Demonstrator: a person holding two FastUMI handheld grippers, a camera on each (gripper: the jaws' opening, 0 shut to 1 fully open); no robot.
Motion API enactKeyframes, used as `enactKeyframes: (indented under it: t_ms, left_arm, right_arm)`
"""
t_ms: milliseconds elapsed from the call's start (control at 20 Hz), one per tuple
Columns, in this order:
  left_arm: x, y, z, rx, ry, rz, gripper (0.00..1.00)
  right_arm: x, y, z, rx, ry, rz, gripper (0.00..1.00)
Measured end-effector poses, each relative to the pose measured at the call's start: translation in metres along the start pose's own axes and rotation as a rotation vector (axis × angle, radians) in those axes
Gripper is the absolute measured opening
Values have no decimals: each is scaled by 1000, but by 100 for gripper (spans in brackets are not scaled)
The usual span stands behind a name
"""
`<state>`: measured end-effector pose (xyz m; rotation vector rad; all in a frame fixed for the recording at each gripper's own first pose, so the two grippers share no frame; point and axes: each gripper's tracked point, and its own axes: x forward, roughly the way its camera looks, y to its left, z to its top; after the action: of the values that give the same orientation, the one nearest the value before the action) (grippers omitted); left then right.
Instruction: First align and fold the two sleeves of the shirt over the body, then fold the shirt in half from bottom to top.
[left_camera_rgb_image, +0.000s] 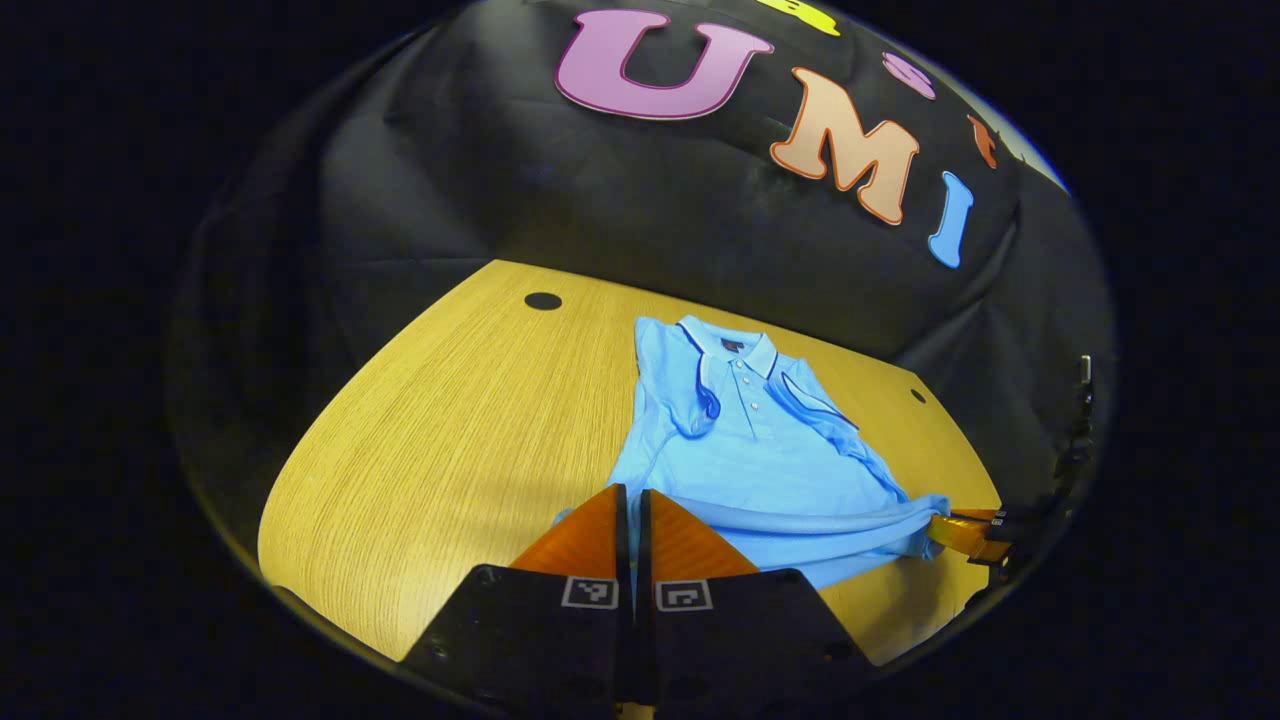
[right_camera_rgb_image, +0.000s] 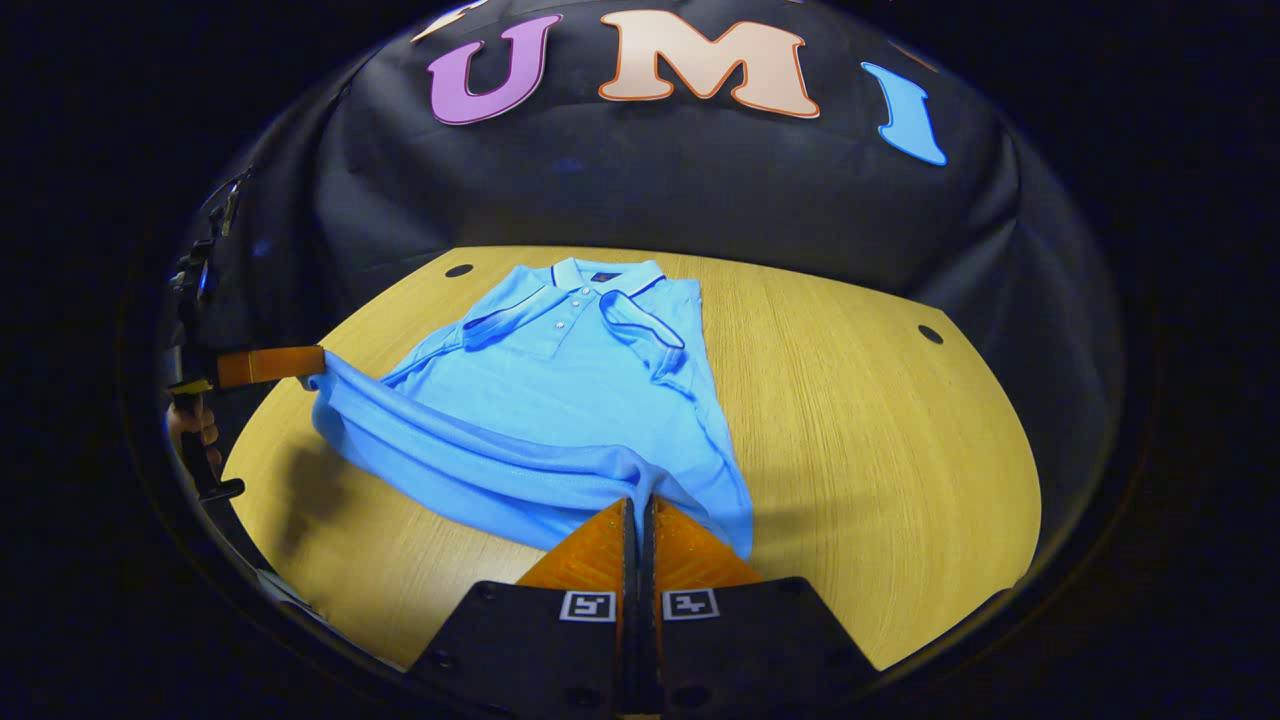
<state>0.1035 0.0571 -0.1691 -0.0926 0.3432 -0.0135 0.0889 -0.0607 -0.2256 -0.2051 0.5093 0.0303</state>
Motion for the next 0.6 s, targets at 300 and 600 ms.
enactKeyframes:
  t_ms: [300,600]
  left_arm:
    - [65,-13,53,10,-68,-4,0]
    - [132,-17,108,26,-134,9,0]
  right_arm:
    - [59,-24,55,-16,-56,-48,2]
    - [126,-45,126,-24,-135,-84,2]
